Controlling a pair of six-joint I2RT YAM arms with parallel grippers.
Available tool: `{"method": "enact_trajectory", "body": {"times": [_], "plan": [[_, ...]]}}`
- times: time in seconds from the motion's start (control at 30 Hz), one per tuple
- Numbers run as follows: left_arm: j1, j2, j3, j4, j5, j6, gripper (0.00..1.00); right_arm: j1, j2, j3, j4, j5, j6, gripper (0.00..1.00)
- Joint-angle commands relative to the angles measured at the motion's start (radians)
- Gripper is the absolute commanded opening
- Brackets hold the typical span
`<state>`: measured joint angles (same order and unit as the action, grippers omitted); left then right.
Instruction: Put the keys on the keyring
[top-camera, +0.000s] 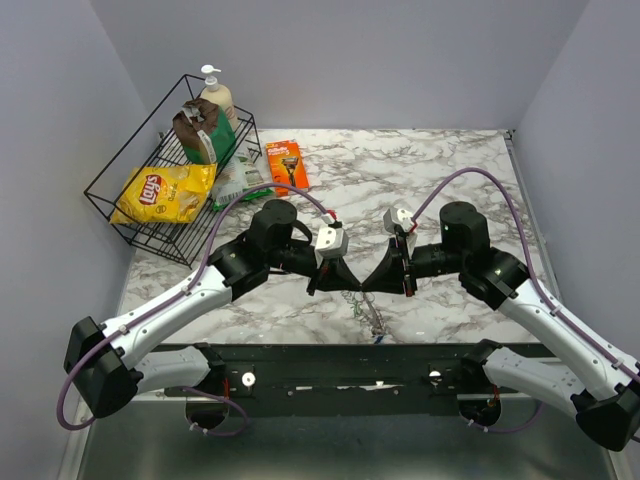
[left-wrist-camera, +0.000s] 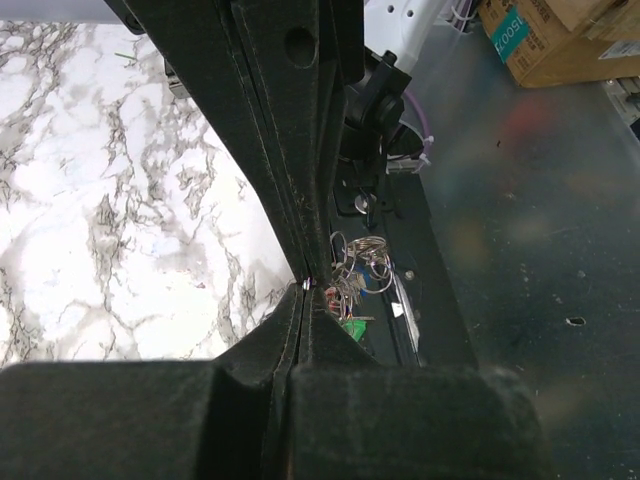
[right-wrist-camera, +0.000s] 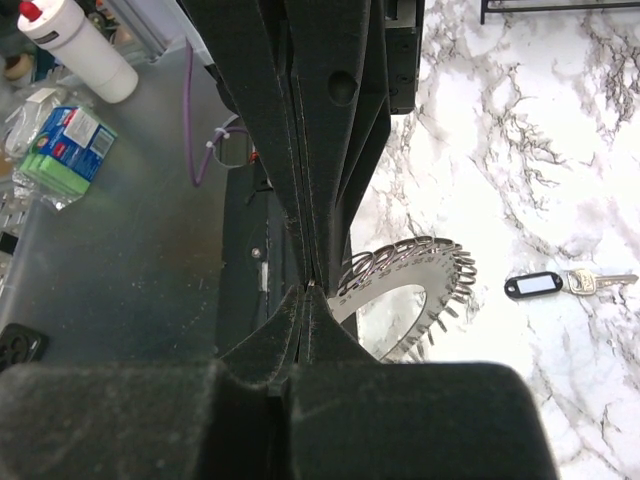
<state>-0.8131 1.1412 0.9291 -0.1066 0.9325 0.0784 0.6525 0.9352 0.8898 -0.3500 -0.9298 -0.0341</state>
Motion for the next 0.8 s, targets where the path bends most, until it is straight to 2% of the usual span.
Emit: {"method": "enact_trajectory", "body": {"times": [0.0,0.33,0.4,0.43,0.5,0.53,0.6,0.63,0.77], "plan": [[-0.006,0.015,0.028,-0.025,-0.029,0.009,0.0,0.009,-0.021,0.024,0.042,-0.035,0.005,0.01],[-0.006,-0.04,0.019,-0.039,-0.089,0.014,0.0,0.01,-0.006,0.026,0.052,-0.009,0.017,0.02],[-0.008,-0.047,0.011,-0.031,-0.1,0.009,0.0,0.009,-0.007,0.028,0.057,0.016,0.028,0.11],[-0.006,-0.055,0.008,-0.028,-0.11,0.008,0.0,0.009,-0.01,0.028,0.063,0.023,0.031,0.19],[-0.006,-0.061,-0.003,-0.012,-0.118,0.0,0.0,0.009,-0.019,0.026,0.071,0.065,0.031,0.27],[-0.008,-0.066,-0.007,-0.007,-0.119,-0.003,0.0,0.009,-0.025,0.023,0.084,0.08,0.061,0.34],[-0.006,-0.072,-0.026,0.021,-0.124,-0.012,0.0,0.01,-0.059,0.012,0.1,0.129,0.074,0.41],[-0.006,-0.077,-0.032,0.028,-0.124,-0.014,0.0,0.009,-0.071,0.002,0.12,0.15,0.082,0.51],[-0.006,-0.089,-0.056,0.067,-0.13,-0.026,0.0,0.009,-0.14,-0.028,0.149,0.284,0.097,0.73]]}}
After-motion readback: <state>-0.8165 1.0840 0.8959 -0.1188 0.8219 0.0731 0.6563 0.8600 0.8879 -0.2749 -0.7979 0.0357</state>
